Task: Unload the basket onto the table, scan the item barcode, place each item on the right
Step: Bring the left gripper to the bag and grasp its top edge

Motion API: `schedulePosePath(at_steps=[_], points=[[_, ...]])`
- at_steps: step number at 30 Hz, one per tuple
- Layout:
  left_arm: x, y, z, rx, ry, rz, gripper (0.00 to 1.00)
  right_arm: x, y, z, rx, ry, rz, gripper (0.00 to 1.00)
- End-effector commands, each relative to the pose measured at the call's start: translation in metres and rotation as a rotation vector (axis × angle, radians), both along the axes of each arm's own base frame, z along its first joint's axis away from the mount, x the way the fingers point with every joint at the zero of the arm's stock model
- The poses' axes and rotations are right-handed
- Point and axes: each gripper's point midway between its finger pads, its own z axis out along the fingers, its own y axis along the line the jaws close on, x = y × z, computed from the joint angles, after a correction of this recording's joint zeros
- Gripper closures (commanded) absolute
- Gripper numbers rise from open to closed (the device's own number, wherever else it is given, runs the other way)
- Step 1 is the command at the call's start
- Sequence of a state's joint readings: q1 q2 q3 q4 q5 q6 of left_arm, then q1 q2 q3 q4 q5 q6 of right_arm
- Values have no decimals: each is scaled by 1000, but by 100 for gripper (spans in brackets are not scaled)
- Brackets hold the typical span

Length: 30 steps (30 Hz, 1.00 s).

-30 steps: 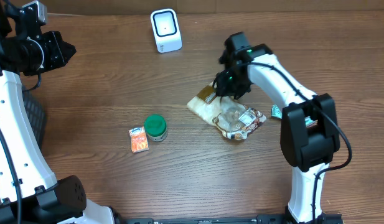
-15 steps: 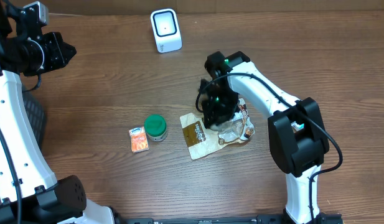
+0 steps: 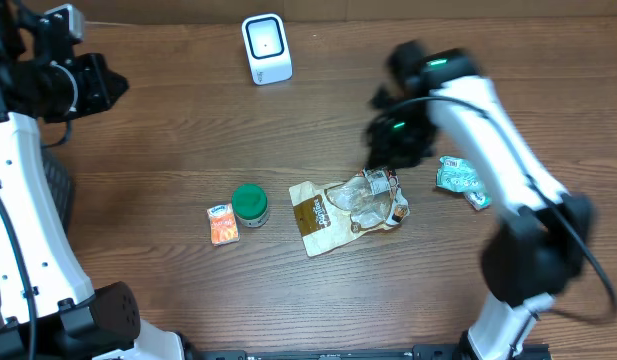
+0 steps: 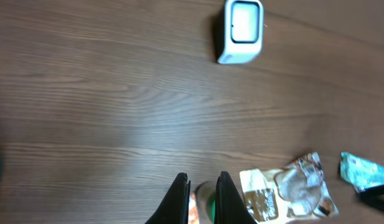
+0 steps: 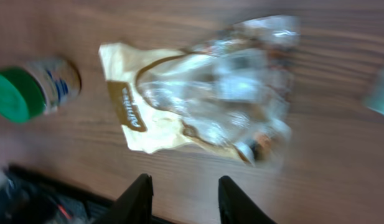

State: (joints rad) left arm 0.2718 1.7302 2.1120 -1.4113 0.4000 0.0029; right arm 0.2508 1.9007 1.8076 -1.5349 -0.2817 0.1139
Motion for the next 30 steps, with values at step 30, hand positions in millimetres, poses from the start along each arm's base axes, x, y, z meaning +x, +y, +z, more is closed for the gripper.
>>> schedulePosePath(at_steps=[30], points=[[42,-151,-66,122,66,-397,96,-122,-7,-119,-226,379,-194,69]])
